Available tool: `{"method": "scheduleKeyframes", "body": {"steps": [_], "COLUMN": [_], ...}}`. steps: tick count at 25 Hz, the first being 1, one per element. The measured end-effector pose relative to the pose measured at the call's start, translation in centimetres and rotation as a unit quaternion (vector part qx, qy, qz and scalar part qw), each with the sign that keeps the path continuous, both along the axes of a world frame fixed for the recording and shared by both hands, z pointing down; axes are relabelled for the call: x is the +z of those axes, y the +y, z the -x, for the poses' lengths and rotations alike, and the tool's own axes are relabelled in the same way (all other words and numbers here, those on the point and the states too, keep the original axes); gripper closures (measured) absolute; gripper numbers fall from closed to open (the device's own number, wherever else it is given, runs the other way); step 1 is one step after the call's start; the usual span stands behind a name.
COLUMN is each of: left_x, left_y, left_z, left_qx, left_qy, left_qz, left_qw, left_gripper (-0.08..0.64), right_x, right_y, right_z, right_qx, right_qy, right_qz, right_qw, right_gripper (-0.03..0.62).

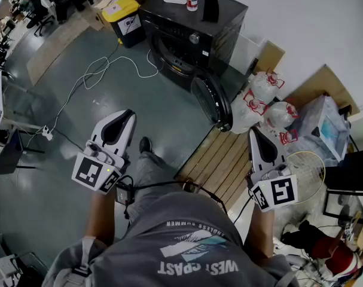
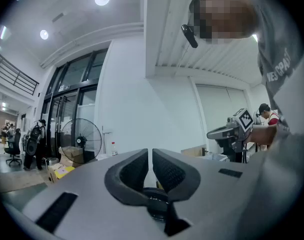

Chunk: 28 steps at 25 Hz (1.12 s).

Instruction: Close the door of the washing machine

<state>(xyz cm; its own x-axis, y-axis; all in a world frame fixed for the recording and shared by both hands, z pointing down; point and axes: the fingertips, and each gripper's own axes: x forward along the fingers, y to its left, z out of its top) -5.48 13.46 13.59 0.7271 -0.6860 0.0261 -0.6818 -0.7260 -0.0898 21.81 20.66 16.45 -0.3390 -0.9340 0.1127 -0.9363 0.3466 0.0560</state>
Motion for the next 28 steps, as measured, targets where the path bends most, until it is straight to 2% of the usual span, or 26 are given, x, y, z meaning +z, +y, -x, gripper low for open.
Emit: {"method": "scheduleKeyframes", "body": {"steps": [17,28], "left_x": [1.1,3.4], "left_y": [-1.0,-4.5], "left_z": [-0.4,-0.5], "left_qx": [-0.004,-0.006], "left_qy": [-0.003,-0.012], "left_qz": [0.007,0.026], "left_qw": [1.0000,0.9996], "left_gripper": [0.520,0.520], "right_x": [1.8,5.1], "right_y": [-1.2,-5.6], "right_z": [-0.3,0.0], "right_qx": [-0.007,-0.027], "right_qy": [0.001,-0.001], "right_qz": [0.016,0.052], "right_qw": [1.000,0.998], "right_gripper": [0.565,0.565]}}
